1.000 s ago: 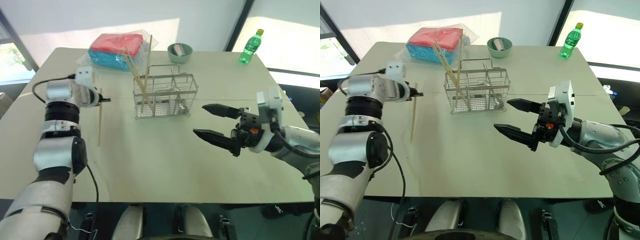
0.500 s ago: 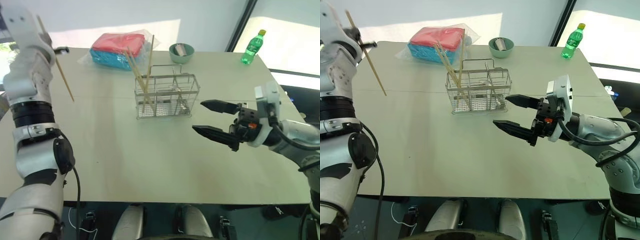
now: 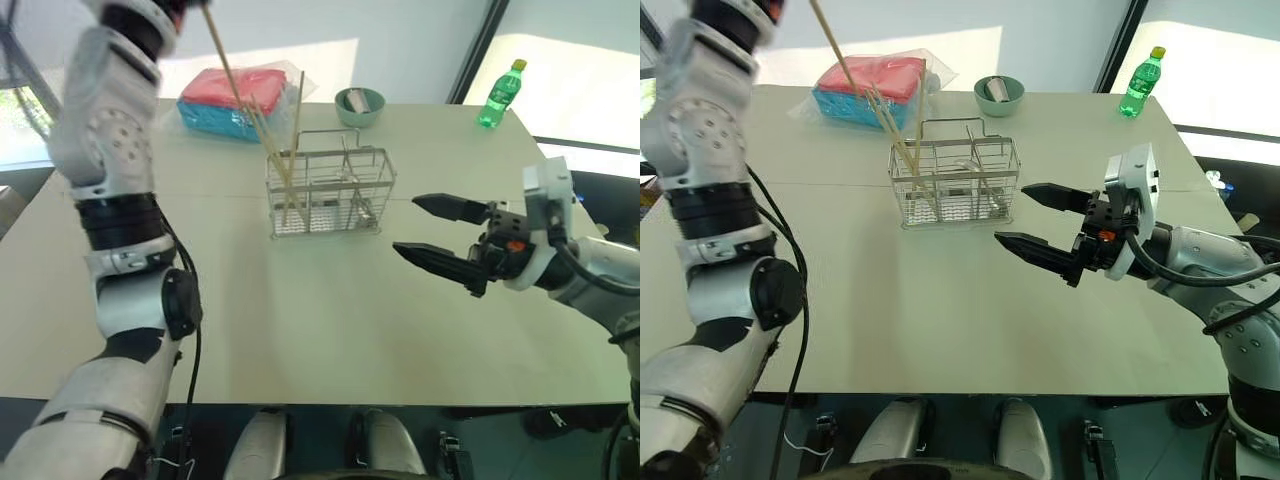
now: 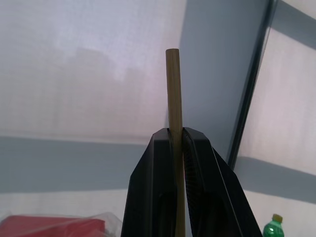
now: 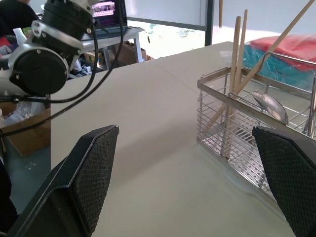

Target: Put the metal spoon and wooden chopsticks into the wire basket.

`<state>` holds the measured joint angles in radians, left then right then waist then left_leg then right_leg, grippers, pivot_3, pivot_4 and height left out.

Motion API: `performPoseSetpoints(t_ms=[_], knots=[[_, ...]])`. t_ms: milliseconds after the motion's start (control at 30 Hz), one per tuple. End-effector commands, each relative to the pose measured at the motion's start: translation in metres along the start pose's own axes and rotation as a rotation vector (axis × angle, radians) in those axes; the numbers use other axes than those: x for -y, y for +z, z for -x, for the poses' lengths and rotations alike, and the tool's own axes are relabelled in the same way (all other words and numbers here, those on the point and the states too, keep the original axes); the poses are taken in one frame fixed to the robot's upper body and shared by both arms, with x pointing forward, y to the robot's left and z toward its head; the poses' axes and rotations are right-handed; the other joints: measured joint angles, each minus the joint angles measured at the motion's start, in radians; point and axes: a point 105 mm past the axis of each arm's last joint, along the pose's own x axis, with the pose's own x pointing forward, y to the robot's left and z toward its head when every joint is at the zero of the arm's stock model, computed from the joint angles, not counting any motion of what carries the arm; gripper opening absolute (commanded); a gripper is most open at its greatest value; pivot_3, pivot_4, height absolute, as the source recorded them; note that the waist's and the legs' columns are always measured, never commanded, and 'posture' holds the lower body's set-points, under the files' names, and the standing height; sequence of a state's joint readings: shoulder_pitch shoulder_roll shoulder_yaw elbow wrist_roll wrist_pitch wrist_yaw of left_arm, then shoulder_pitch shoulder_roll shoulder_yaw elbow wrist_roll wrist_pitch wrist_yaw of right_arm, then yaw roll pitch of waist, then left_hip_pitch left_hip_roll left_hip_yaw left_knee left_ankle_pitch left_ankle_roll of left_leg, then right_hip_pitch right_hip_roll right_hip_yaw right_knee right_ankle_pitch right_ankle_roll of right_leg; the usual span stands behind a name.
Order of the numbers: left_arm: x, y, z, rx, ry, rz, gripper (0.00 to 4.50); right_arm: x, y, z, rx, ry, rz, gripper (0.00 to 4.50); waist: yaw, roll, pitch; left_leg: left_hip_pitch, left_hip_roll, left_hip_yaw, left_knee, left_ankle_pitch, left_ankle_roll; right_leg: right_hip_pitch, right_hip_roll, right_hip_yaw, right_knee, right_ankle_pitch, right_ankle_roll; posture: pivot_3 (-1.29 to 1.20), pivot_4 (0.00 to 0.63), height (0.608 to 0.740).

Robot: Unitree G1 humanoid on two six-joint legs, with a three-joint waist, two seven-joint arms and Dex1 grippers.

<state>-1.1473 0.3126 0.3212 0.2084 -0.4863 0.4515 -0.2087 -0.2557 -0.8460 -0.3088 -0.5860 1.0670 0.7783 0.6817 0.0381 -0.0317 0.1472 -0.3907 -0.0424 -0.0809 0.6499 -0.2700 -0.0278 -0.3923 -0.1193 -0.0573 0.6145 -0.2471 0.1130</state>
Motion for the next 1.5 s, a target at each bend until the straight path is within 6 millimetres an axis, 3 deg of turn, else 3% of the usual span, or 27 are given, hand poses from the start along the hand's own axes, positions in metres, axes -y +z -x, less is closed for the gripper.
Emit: performPoseSetpoints(t_ms=[33, 267, 467, 700, 800, 867, 1000, 1033, 1233, 1367, 1500], knots=[[0.013, 0.001, -0.002, 0.027, -0.055, -0.022, 0.03, -0.004, 0.009, 0.004, 0.025, -0.015, 0.04, 4.5, 0.0, 0.0, 0.0, 0.0, 0.0, 0.0, 0.0, 0.0, 0.0, 0.0, 0.0, 0.0, 0.0, 0.0, 0.0, 0.0, 0.15, 0.667], [0.029, -0.01, -0.01, 0.015, -0.102, 0.004, 0.03, -0.007, 0.005, 0.006, 0.033, -0.043, 0.031, 4.5, 0.001, 0.0, 0.0, 0.0, 0.0, 0.0, 0.0, 0.0, 0.001, 0.0, 0.0, 0.0, -0.001, 0.0, 0.0, 0.0, 0.15, 0.667], [0.042, -0.052, -0.005, -0.06, -0.153, -0.028, 0.03, -0.009, 0.004, 0.006, 0.045, -0.059, 0.022, 4.5, 0.002, 0.0, 0.0, 0.0, -0.001, 0.0, 0.0, -0.001, 0.001, 0.001, 0.0, 0.0, -0.001, 0.0, 0.0, 0.0, 0.15, 0.667], [0.043, -0.09, 0.01, -0.139, -0.17, -0.059, 0.03, -0.008, 0.006, 0.008, 0.052, -0.071, 0.024, 4.5, 0.001, 0.0, 0.0, 0.0, 0.0, 0.0, 0.0, -0.001, 0.002, 0.0, 0.001, 0.0, 0.0, 0.0, 0.0, 0.0, 0.15, 0.667], [0.045, -0.094, 0.014, -0.146, -0.171, -0.015, 1.1, -0.007, 0.007, 0.009, 0.052, -0.074, 0.022, 4.5, 0.002, 0.0, 0.0, 0.0, 0.0, 0.0, 0.0, -0.001, 0.002, 0.0, 0.0, 0.0, -0.001, 0.0, 0.0, 0.0, 0.15, 0.667], [0.046, -0.09, 0.015, -0.136, -0.162, 0.021, 2.16, -0.006, 0.007, 0.009, 0.052, -0.074, 0.021, 4.5, 0.003, 0.0, 0.0, -0.001, 0.0, 0.0, 0.0, -0.001, 0.002, 0.001, 0.0, 0.0, -0.001, 0.0, 0.0, 0.0, 0.15, 0.667], [0.046, -0.079, 0.018, -0.117, -0.155, 0.049, 3.72, -0.005, 0.007, 0.007, 0.05, -0.069, 0.02, 4.5, 0.002, 0.0, 0.0, -0.001, 0.0, 0.0, 0.0, -0.001, 0.002, 0.001, 0.0, 0.0, -0.001, 0.0, 0.0, 0.0, 0.15, 0.667], [0.044, -0.075, 0.019, -0.107, -0.148, 0.049, 4.28, -0.004, 0.006, 0.006, 0.05, -0.066, 0.019, 4.5, 0.0, 0.0, 0.0, -0.001, 0.0, 0.0, 0.0, -0.001, 0.002, 0.0, 0.0, 0.0, -0.001, 0.0, 0.0, 0.0, 0.15, 0.667], [0.019, -0.039, 0.027, -0.139, -0.186, -0.023, 4.43, 0.003, 0.003, 0.004, 0.038, -0.057, 0.023, 4.5, -0.004, 0.001, 0.0, 0.0, 0.001, 0.0, 0.0, -0.001, 0.002, 0.0, 0.001, 0.0, 0.0, 0.0, 0.0, 0.0, 0.15, 0.667], [-0.019, -0.023, 0.066, -0.346, -0.352, -0.233, 4.43, 0.021, 0.0, 0.009, -0.01, -0.092, 0.073, 4.5, -0.03, 0.003, 0.001, 0.0, 0.001, 0.0, -0.001, -0.001, 0.002, -0.001, 0.002, 0.0, 0.0, 0.0, -0.001, 0.0, 0.15, 0.667], [-0.038, -0.013, 0.112, -0.535, -0.496, -0.385, 4.43, 0.035, -0.005, 0.017, -0.054, -0.115, 0.113, 4.5, -0.032, 0.005, 0.001, 0.0, 0.001, 0.001, -0.002, -0.001, 0.002, -0.001, 0.001, 0.001, -0.001, -0.001, -0.001, 0.0, 0.15, 0.667]])
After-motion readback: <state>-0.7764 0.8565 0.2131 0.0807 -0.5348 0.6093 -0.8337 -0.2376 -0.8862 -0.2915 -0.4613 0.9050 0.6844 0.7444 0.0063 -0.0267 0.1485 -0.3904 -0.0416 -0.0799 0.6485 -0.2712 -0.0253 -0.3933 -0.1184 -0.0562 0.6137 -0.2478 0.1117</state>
